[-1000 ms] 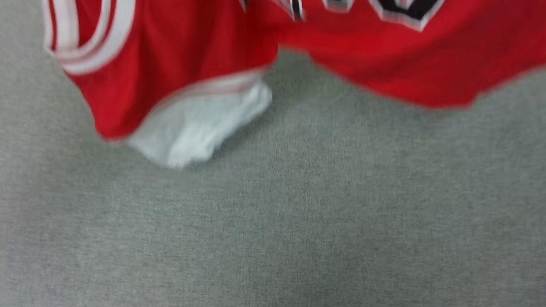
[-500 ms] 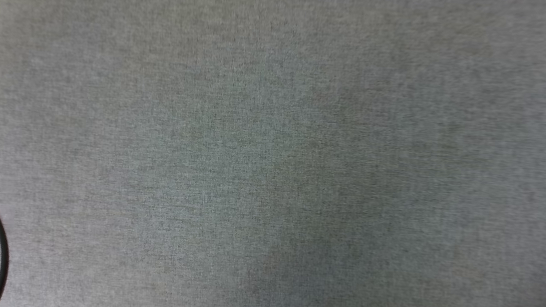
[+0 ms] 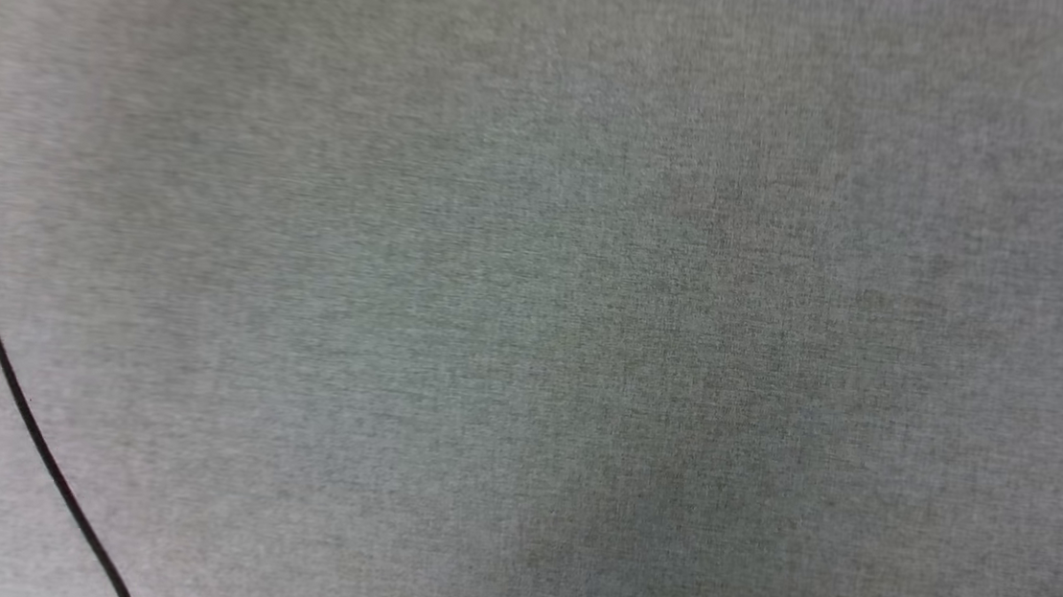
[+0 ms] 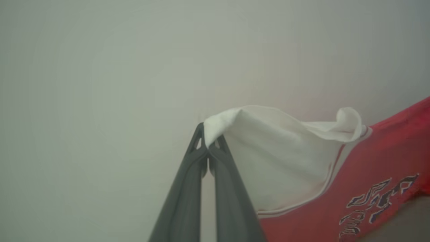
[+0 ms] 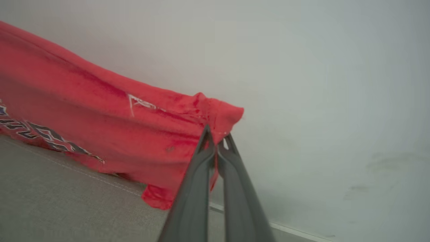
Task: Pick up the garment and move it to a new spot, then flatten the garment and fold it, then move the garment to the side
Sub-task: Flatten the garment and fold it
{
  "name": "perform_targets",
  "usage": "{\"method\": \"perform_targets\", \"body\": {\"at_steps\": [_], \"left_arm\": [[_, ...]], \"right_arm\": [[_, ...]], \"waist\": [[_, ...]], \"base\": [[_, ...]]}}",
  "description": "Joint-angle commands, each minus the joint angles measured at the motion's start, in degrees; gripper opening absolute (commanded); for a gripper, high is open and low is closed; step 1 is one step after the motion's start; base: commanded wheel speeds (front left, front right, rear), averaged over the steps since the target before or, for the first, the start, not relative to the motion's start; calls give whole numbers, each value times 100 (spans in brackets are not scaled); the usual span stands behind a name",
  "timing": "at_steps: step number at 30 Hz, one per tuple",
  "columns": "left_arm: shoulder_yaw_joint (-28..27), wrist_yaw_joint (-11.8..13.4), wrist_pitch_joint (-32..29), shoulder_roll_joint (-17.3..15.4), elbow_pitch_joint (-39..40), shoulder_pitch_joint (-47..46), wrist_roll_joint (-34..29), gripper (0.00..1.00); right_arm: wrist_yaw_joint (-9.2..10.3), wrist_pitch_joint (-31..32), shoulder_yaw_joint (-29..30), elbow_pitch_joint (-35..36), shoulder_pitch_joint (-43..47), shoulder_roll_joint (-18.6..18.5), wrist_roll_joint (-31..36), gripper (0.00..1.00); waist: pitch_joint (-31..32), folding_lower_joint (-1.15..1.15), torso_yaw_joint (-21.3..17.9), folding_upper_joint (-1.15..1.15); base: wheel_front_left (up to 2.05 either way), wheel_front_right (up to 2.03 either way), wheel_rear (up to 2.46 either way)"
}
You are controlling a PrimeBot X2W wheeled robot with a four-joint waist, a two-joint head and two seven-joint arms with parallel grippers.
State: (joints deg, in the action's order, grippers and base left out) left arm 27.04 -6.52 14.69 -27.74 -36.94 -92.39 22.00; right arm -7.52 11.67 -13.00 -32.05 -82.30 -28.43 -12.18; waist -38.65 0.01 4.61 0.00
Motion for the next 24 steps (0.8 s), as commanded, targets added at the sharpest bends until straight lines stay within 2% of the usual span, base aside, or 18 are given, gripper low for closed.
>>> {"method": "perform_targets", "body": {"at_steps": [1,6,9,12,16,24], "left_arm": [[31,-1,38,78,75,454,59,0],[189,3,58,207,453,1787,42,0],[282,3,60,192,774,2713,105,0],[275,91,61,127,1111,3667,241,0],[520,166,-167,-108,1503,4786,287,0],[674,308,-817,-709,2667,6752,828,0]], "right_arm": [[6,-108,-62,-83,399,-18,-90,0],[6,-321,-157,-150,1463,17,-282,0],[5,-329,-219,-137,2212,117,-565,0],[6,-396,-227,-31,2930,34,-860,0],[5,-343,-370,171,3895,-24,-1273,0],[5,-136,-400,823,5441,-326,-2042,0]], "waist": [[237,-1,80,0],[743,-1,150,0],[1100,-1,164,0],[1483,-1,193,0],[1930,-1,222,0],[2553,-1,266,0]], "base": [[0,0,0],[0,0,0],[0,0,0],[0,0,0],[0,0,0],[0,0,0]]}}
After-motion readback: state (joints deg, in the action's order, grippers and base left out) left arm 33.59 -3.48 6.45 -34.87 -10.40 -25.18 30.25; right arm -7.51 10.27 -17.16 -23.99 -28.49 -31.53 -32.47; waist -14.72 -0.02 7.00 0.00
